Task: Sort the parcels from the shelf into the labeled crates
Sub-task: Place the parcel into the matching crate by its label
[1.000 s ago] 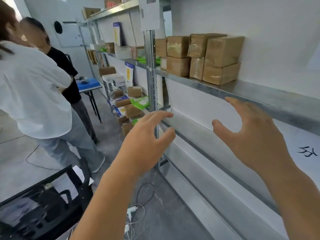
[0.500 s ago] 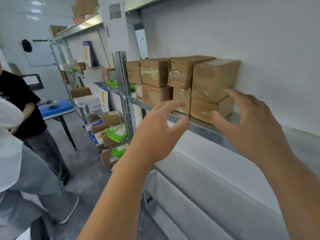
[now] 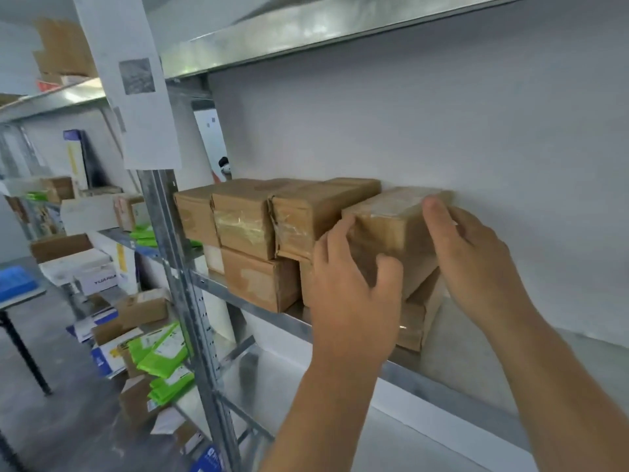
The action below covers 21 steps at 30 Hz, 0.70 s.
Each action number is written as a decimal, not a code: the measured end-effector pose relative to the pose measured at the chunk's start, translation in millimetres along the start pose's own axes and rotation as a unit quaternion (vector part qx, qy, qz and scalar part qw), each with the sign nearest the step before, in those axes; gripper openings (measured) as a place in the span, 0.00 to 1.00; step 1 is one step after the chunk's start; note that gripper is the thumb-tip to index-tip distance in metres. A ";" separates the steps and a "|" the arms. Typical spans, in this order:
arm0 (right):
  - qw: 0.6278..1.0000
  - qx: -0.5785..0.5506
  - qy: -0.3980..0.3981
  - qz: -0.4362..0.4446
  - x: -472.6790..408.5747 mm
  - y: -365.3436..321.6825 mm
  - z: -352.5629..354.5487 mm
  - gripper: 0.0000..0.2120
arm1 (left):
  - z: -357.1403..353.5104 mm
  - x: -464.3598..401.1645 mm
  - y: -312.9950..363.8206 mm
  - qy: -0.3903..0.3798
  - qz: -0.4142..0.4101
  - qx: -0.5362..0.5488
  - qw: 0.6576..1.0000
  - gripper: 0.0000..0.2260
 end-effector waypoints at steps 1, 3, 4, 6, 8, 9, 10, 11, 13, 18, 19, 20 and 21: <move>1.000 -0.001 0.008 -0.005 -2.6 -0.6 -0.5 0.27 | -2.6 -1.4 -0.7 -0.007 0.003 0.023 1.000 0.28; 0.999 -0.002 0.027 -0.018 -5.1 1.8 -0.7 0.31 | -8.0 -6.0 -1.2 -0.037 0.020 0.060 0.997 0.29; 0.999 -0.006 0.035 -0.029 -4.6 3.4 -0.4 0.33 | -10.3 -8.3 -1.2 -0.057 0.032 0.069 0.995 0.28; 0.997 -0.019 0.054 -0.042 -0.1 2.5 1.4 0.32 | -13.6 -11.8 0.7 -0.095 0.046 0.085 0.991 0.20; 0.997 -0.036 0.067 -0.030 6.8 -5.1 3.8 0.23 | -14.6 -11.4 5.5 -0.117 0.057 0.107 0.986 0.13; 0.996 -0.044 0.071 -0.015 10.8 -10.5 6.7 0.19 | -13.8 -9.7 8.8 -0.122 0.064 0.129 0.982 0.12; 0.996 -0.053 0.078 0.001 15.5 -15.1 11.1 0.15 | -12.0 -6.8 13.8 -0.126 0.067 0.151 0.978 0.11; 0.994 -0.060 0.086 0.014 21.7 -18.8 17.7 0.13 | -10.9 -2.6 18.9 -0.134 0.066 0.169 0.974 0.11; 0.990 -0.061 0.115 0.045 39.0 -26.2 36.3 0.16 | -14.2 8.3 28.4 -0.170 0.064 0.207 0.961 0.10; 0.978 0.008 0.197 0.072 107.0 -22.9 92.6 0.25 | -41.1 51.8 47.4 -0.280 0.106 0.330 0.895 0.21; 0.977 0.044 0.196 0.069 123.4 -22.5 101.8 0.26 | -49.2 62.7 51.6 -0.311 0.134 0.348 0.874 0.23; 0.977 0.079 0.188 0.057 137.0 -16.1 113.4 0.28 | -58.1 75.7 58.1 -0.349 0.153 0.353 0.854 0.24; 0.976 0.110 0.181 0.040 156.2 -8.8 126.8 0.30 | -66.5 91.3 65.7 -0.388 0.163 0.350 0.837 0.25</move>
Point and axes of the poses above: each hand's wrist, its own x-axis away from the middle knuckle, its own z-axis out of the back of the hand, y = z × x, the point moved 6 cm from there along -x, towards the middle knuckle, and after that the axes turned 11 degrees about z, right-handed, at the moved point
